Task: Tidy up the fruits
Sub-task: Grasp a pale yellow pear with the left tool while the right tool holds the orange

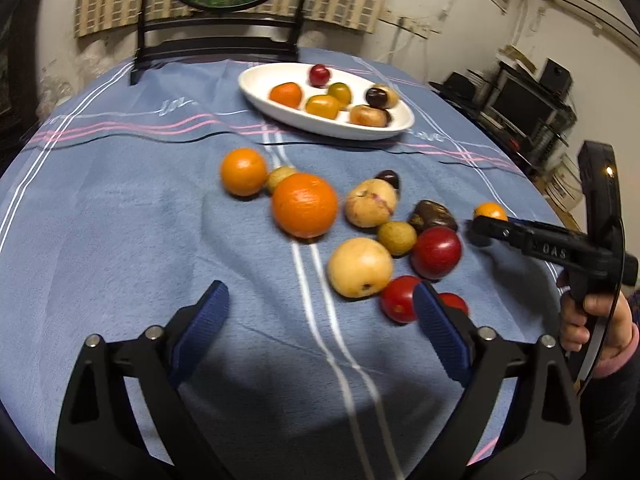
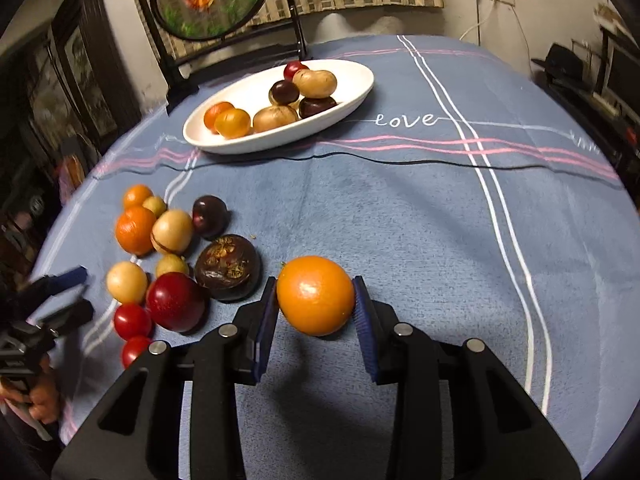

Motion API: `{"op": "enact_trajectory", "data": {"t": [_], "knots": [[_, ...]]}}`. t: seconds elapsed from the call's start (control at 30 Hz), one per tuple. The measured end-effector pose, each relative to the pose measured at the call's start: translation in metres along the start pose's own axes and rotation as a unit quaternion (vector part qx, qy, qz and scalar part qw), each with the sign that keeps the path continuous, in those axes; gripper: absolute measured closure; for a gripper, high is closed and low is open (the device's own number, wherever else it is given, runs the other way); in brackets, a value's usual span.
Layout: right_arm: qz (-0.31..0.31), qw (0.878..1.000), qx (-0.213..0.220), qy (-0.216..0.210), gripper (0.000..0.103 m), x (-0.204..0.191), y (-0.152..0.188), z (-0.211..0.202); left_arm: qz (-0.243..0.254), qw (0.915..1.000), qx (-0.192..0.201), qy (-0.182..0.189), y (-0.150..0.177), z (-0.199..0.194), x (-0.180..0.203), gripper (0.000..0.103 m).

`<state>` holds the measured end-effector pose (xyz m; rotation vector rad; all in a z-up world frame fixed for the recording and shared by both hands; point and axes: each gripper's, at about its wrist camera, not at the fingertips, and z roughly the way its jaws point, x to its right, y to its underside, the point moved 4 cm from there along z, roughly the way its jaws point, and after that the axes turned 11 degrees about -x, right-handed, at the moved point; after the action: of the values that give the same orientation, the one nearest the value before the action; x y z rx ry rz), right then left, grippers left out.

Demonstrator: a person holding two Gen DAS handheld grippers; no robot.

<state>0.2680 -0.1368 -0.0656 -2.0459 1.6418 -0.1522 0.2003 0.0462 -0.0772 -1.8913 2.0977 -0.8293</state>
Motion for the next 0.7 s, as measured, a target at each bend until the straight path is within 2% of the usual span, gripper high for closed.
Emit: {"op": "enact_trajectory", "data": {"t": [0.1,0.17,0.47,0.7], "knots": [[0.004,1.0,0.001,-0.012,0.066,0.002,0.0,0.0,0.007,0.9999,-0.007,0.013,-0.004,0.005,0.008,0.046],[0.002,1.0,0.003,-0.014,0.066,0.0,0.0,-0.001,0.004,0.9998,-0.008,0.017,-0.009,0.007,0.012,0.05],[0.007,1.0,0.005,-0.024,0.066,0.001,0.0,-0.001,-0.003,0.9996,-0.029,0.006,-0.022,0.022,0.018,0.052],[0.011,0.999,0.002,-0.033,0.066,0.003,0.0,0.0,-0.026,0.9981,-0.053,0.02,-0.023,0.034,0.012,0.055]]}}
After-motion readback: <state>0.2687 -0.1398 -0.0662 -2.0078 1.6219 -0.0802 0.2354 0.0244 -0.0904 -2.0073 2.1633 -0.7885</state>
